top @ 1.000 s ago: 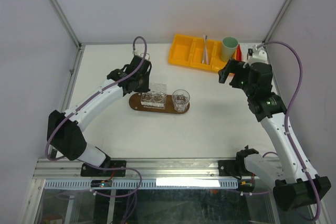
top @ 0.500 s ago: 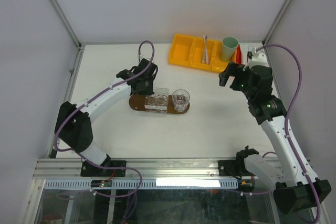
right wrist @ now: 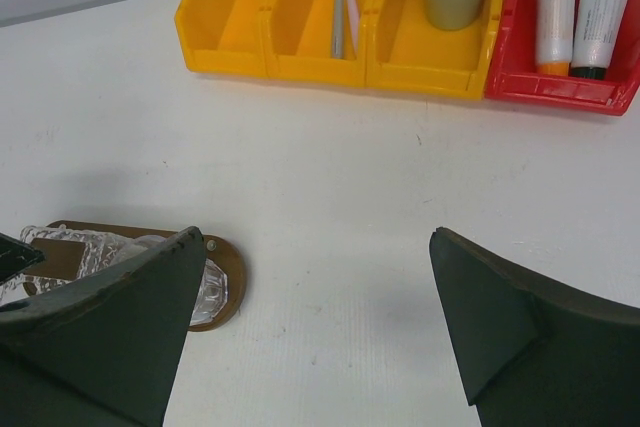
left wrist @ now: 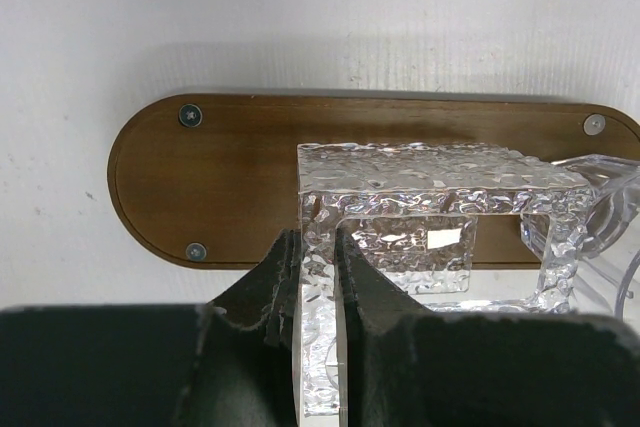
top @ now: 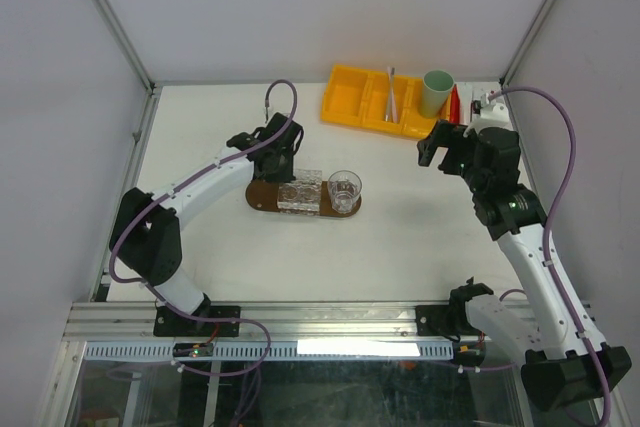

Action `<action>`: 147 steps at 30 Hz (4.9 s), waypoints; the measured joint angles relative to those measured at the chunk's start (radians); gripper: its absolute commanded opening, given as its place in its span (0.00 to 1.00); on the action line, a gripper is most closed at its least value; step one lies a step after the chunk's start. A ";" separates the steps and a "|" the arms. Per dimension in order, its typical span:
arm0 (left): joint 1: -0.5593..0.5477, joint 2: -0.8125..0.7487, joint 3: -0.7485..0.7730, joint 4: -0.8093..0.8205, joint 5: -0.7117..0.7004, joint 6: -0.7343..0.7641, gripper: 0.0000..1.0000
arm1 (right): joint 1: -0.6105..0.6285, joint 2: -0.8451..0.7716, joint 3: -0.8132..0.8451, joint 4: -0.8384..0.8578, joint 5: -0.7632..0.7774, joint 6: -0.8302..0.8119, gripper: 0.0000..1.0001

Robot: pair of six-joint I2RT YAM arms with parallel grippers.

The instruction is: Prepare toiletry sets of a toothbrush and toothpaste on the tray

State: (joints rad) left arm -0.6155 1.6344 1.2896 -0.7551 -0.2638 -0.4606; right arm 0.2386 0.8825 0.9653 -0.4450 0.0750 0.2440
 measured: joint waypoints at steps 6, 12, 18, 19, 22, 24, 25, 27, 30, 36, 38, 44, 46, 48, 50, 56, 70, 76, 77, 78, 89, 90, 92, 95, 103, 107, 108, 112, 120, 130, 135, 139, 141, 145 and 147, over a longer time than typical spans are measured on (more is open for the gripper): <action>0.000 0.002 0.000 0.018 0.000 0.000 0.00 | -0.002 -0.001 -0.002 0.002 0.000 0.000 0.98; 0.000 0.022 0.011 0.023 -0.008 0.000 0.00 | -0.002 -0.001 -0.007 0.006 0.000 0.000 0.98; 0.000 0.037 0.021 0.024 -0.015 0.000 0.03 | -0.002 -0.002 -0.008 0.006 0.000 0.000 0.98; 0.000 0.039 0.023 0.025 -0.015 0.000 0.04 | -0.002 -0.003 -0.008 0.006 0.000 0.000 0.98; 0.000 0.043 0.024 0.032 -0.016 0.000 0.07 | -0.002 -0.006 -0.012 0.007 0.000 0.000 0.98; 0.000 0.043 0.024 0.035 -0.017 0.000 0.11 | -0.002 -0.007 -0.012 0.007 0.000 0.000 0.98; 0.000 0.043 0.024 0.038 -0.019 0.000 0.14 | -0.002 -0.007 -0.012 0.007 0.000 0.000 0.98; 0.000 0.043 0.024 0.042 -0.023 0.000 0.20 | -0.002 -0.007 -0.012 0.007 0.000 0.000 0.98; 0.000 0.043 0.024 0.046 -0.023 -0.003 0.24 | -0.002 -0.007 -0.012 0.007 0.000 0.000 0.98; 0.000 0.039 0.024 0.048 -0.023 -0.003 0.36 | -0.002 -0.019 -0.012 0.007 -0.001 0.000 0.98; 0.000 0.034 0.024 0.048 -0.023 -0.003 0.36 | -0.002 -0.020 -0.012 0.007 -0.002 0.000 0.98; 0.000 0.016 0.024 0.050 -0.024 -0.003 0.32 | -0.002 -0.019 -0.012 0.006 -0.004 0.000 0.98; 0.000 0.016 0.023 0.051 -0.024 -0.003 0.32 | -0.002 -0.019 -0.012 0.007 -0.004 0.000 0.98; 0.000 0.016 0.020 0.051 -0.024 -0.003 0.32 | -0.002 -0.019 -0.012 0.007 -0.004 0.000 0.98; 0.000 0.016 0.020 0.051 -0.024 -0.003 0.31 | -0.002 -0.019 -0.012 0.007 -0.004 0.000 0.98; 0.000 0.016 0.020 0.052 -0.027 -0.004 0.22 | -0.002 -0.019 -0.012 0.007 -0.004 0.000 0.98; 0.000 0.014 0.005 0.054 -0.035 -0.012 0.31 | -0.002 -0.019 -0.012 0.007 -0.004 0.000 0.98; 0.000 -0.001 0.003 0.053 -0.041 -0.014 0.37 | -0.002 -0.019 -0.012 0.006 -0.004 0.000 0.98; 0.000 -0.007 0.003 0.053 -0.041 -0.014 0.39 | -0.002 -0.019 -0.012 0.007 -0.005 0.000 0.98; 0.000 -0.016 0.003 0.052 -0.040 -0.014 0.41 | -0.002 -0.019 -0.012 0.007 -0.005 0.000 0.98; 0.000 -0.114 0.008 0.054 -0.021 0.000 0.63 | -0.002 -0.019 -0.012 0.005 -0.018 0.001 0.98; 0.000 -0.122 0.010 0.055 -0.014 0.002 0.65 | -0.002 -0.019 -0.012 0.005 -0.019 0.001 0.98; 0.000 -0.138 0.015 0.060 0.000 0.006 0.68 | -0.002 -0.019 -0.012 0.003 -0.023 0.001 0.98; 0.000 -0.165 0.032 0.066 0.015 0.010 0.74 | -0.002 -0.020 -0.012 -0.005 -0.028 0.001 0.98; 0.000 -0.278 0.075 0.076 0.039 0.040 0.91 | -0.002 -0.024 -0.010 -0.030 -0.037 0.002 0.98; 0.000 -0.309 0.098 0.077 0.039 0.063 0.99 | -0.002 -0.024 0.000 -0.042 -0.040 0.010 0.98; 0.000 -0.312 0.106 0.081 0.038 0.068 0.99 | -0.002 -0.024 0.002 -0.042 -0.042 0.013 0.98; 0.002 -0.323 0.127 0.102 0.035 0.094 0.99 | -0.002 -0.023 0.003 -0.045 -0.058 0.020 0.98; 0.016 -0.426 0.127 0.183 0.031 0.133 0.99 | -0.002 -0.003 0.009 -0.060 -0.065 0.024 0.98; 0.037 -0.520 0.101 0.467 0.033 0.171 0.99 | -0.002 0.010 0.009 -0.064 -0.066 0.027 0.99; 0.061 -0.517 0.049 0.594 0.036 0.194 0.99 | -0.002 0.037 0.009 -0.066 -0.066 0.027 0.99; 0.112 -0.522 -0.066 0.657 0.052 0.212 0.99 | -0.002 0.071 0.009 -0.066 -0.076 0.028 0.99; 0.134 -0.522 -0.119 0.671 0.060 0.229 0.99 | -0.002 0.089 0.009 -0.066 -0.080 0.029 1.00; 0.140 -0.531 -0.183 0.680 0.057 0.275 0.99 | -0.002 0.122 0.009 -0.066 -0.081 0.037 1.00; 0.139 -0.546 -0.198 0.692 0.053 0.294 0.99 | -0.002 0.142 0.017 -0.072 -0.077 0.042 1.00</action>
State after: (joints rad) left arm -0.4767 1.0889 1.0916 -0.0635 -0.2111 -0.1665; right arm 0.2371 1.0245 0.9825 -0.5171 -0.0025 0.2855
